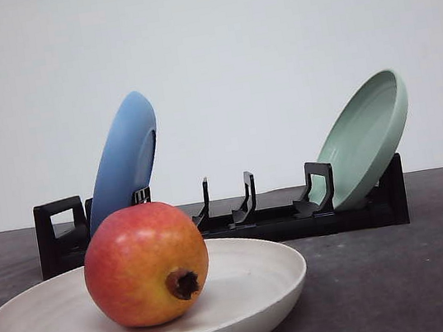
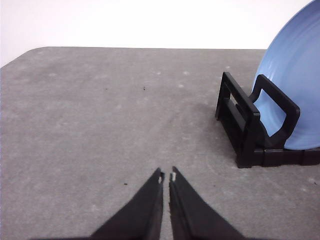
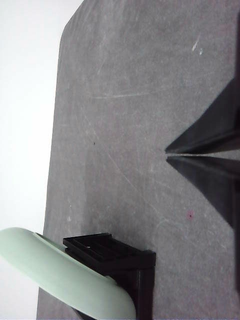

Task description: Place pomegranate in white plate

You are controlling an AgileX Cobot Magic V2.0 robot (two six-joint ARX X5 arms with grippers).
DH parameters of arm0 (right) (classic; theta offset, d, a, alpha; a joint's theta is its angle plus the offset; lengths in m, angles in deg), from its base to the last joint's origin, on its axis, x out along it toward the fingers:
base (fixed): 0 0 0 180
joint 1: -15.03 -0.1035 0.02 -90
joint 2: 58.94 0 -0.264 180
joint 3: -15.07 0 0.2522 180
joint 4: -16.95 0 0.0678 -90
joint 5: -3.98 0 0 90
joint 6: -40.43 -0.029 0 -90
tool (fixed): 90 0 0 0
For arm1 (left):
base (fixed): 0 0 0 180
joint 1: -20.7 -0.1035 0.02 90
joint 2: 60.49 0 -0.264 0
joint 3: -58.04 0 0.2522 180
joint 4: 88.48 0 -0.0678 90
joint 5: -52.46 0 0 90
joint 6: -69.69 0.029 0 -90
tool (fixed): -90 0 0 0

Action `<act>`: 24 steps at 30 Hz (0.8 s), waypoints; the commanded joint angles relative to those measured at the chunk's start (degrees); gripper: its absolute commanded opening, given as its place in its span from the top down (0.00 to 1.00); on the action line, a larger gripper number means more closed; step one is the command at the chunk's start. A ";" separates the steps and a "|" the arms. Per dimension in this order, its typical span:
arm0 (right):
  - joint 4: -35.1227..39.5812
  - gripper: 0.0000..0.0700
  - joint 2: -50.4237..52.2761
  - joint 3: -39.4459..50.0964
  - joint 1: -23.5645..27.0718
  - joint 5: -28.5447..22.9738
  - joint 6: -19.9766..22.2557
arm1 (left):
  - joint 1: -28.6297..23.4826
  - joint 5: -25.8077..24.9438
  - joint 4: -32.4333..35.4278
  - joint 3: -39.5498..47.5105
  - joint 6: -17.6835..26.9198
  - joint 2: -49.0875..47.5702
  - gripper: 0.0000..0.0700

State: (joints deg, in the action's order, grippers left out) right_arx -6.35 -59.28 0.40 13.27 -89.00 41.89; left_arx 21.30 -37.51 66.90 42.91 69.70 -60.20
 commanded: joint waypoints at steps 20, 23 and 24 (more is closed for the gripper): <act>0.54 1.00 0.13 0.26 0.17 -0.02 -0.86 | 0.00 -0.07 0.04 0.70 0.50 -0.13 1.00; 0.52 1.00 0.13 0.26 0.17 -0.02 -0.86 | 0.00 -0.07 0.04 0.70 0.48 -0.13 1.00; 0.54 1.00 0.13 0.26 0.17 -0.02 -0.86 | 0.00 -0.07 0.04 0.70 0.48 -0.13 1.00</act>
State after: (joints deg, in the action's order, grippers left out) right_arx -6.35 -59.28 0.40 13.29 -89.00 41.69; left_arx 21.30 -37.51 66.90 42.91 69.70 -60.20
